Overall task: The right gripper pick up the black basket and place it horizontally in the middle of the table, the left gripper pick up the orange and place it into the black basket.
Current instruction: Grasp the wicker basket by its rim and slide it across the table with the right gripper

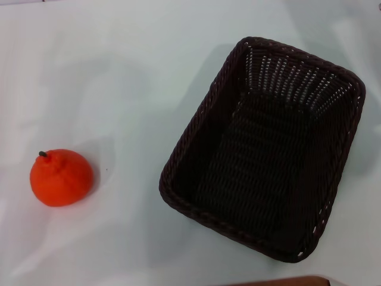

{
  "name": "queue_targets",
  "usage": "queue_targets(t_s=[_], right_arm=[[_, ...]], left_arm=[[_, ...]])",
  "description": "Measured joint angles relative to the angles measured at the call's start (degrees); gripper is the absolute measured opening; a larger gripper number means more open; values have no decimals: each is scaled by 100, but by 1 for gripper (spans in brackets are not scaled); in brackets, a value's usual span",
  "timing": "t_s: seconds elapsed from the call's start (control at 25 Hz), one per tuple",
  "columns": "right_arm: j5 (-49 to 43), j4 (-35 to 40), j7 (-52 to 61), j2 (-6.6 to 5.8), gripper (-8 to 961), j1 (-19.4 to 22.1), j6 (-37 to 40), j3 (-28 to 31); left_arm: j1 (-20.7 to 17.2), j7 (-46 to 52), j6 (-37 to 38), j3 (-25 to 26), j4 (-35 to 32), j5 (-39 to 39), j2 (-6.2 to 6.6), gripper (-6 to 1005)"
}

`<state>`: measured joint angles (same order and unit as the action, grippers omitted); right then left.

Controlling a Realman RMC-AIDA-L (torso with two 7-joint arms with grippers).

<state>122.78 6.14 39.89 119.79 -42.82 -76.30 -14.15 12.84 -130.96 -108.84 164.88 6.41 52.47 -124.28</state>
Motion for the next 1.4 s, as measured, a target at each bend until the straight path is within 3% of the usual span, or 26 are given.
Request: queue_targets(t_s=[0.4, 0.52, 0.56, 0.6, 0.68, 0.84, 0.92, 1.0, 1.2, 1.4], right_arm=[[-8, 49, 88, -37, 745, 3, 226, -230], [-20, 420, 560, -72, 746, 25, 506, -943], [-91, 894, 1069, -98, 746, 77, 801, -1635], [-91, 894, 1069, -98, 746, 77, 801, -1635], [-421, 1495, 1770, -189, 745, 155, 1075, -2376], [-1860, 2565, 3726, -560, 745, 240, 1172, -3269], [-2853, 3146, 4974, -759, 745, 225, 992, -3462], [-3894, 3801, 6061, -881, 746, 180, 673, -3478], [-6448, 5547, 8117, -933, 741, -57, -557, -3299], [-8455, 6137, 8795, -852, 731, -707, -1898, -3038]], left_arm=[[10, 0, 38, -1, 0, 0, 9, 918], [18, 0, 40, 0, 0, 0, 9, 917], [21, 0, 41, 0, 0, 1, 10, 917], [24, 0, 41, 0, 0, 0, 11, 917], [28, 0, 45, 0, 0, 0, 17, 917], [25, 0, 48, -1, 5, -22, 24, 916], [23, 0, 48, -1, 7, -67, 27, 916], [23, 0, 49, 0, 6, -104, 27, 916], [24, 0, 49, 0, 0, -123, 27, 915], [44, 0, 49, 0, 7, -124, 27, 903]])
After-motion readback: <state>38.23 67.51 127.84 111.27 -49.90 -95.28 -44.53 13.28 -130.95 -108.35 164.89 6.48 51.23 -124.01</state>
